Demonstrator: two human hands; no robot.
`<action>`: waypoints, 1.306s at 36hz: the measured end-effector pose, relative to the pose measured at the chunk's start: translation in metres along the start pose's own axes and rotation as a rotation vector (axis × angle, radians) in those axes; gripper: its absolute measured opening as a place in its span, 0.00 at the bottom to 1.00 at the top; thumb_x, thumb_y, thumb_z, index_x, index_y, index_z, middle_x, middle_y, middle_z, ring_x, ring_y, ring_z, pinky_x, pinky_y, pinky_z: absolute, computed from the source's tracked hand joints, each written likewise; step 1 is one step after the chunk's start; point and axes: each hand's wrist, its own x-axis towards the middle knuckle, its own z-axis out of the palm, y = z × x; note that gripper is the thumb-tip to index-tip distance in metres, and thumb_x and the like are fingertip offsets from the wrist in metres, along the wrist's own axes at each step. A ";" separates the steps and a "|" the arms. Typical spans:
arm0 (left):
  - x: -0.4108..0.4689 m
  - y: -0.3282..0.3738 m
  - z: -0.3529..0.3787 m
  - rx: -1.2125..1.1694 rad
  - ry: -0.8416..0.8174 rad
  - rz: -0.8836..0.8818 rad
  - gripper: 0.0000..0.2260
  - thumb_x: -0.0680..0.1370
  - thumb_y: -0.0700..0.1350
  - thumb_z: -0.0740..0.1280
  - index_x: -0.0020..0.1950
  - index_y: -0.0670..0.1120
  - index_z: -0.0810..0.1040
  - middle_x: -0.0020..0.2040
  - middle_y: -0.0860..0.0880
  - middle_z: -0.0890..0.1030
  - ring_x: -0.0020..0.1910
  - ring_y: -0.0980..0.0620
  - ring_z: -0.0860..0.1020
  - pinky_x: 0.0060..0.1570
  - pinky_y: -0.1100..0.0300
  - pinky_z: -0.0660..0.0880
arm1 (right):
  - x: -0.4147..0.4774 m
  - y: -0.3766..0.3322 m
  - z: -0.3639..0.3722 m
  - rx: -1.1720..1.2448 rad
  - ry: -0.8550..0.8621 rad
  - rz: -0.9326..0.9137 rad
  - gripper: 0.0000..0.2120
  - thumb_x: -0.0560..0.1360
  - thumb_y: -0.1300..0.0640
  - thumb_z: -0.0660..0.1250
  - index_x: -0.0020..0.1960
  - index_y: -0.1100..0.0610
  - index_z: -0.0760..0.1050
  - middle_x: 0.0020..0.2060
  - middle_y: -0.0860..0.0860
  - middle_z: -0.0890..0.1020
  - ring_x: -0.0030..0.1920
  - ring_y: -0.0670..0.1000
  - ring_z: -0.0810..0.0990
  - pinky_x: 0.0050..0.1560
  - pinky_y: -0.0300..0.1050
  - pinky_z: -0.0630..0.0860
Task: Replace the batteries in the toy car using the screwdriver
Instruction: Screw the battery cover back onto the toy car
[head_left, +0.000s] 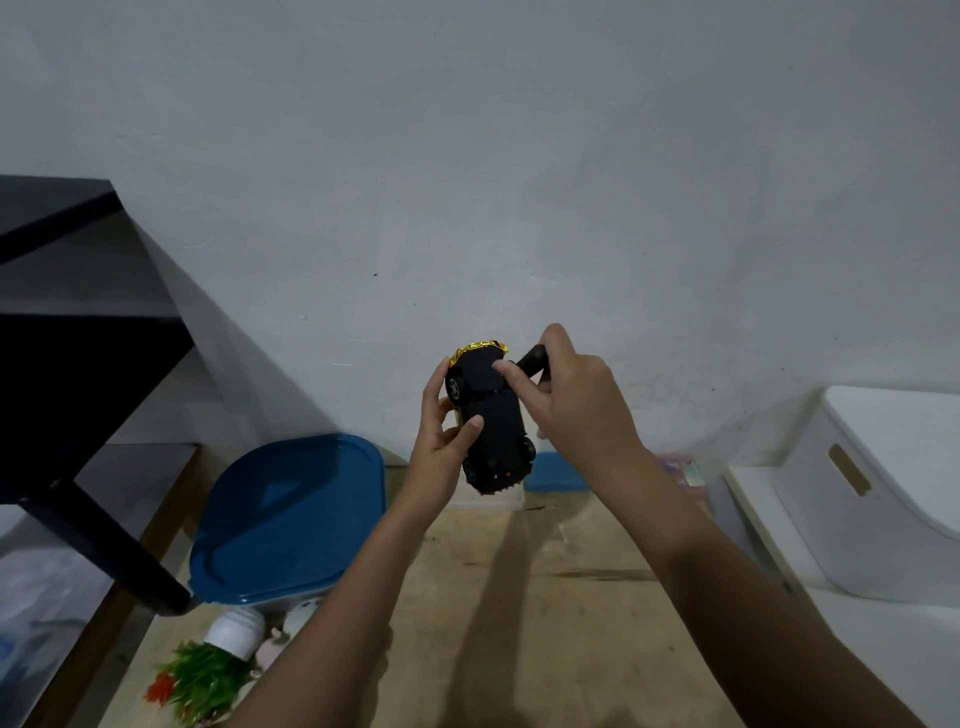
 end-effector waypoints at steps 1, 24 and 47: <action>-0.001 -0.001 0.001 0.007 -0.007 -0.006 0.28 0.79 0.39 0.62 0.71 0.63 0.57 0.63 0.53 0.70 0.57 0.58 0.78 0.57 0.49 0.77 | 0.000 0.000 0.001 -0.061 0.027 -0.002 0.16 0.76 0.45 0.63 0.42 0.56 0.62 0.27 0.54 0.76 0.26 0.55 0.74 0.26 0.48 0.72; 0.002 0.000 0.000 -0.003 0.054 -0.019 0.27 0.79 0.39 0.62 0.70 0.63 0.57 0.61 0.54 0.71 0.58 0.57 0.75 0.56 0.50 0.77 | -0.006 0.002 -0.016 -0.036 -0.150 0.050 0.11 0.78 0.53 0.61 0.49 0.62 0.67 0.40 0.55 0.76 0.39 0.56 0.76 0.40 0.54 0.75; 0.008 0.006 -0.007 -0.009 0.060 -0.002 0.28 0.79 0.38 0.62 0.72 0.61 0.57 0.62 0.52 0.71 0.57 0.59 0.76 0.53 0.54 0.78 | 0.003 -0.007 -0.016 0.048 -0.136 0.002 0.08 0.79 0.53 0.59 0.51 0.59 0.68 0.48 0.51 0.73 0.40 0.52 0.77 0.41 0.52 0.76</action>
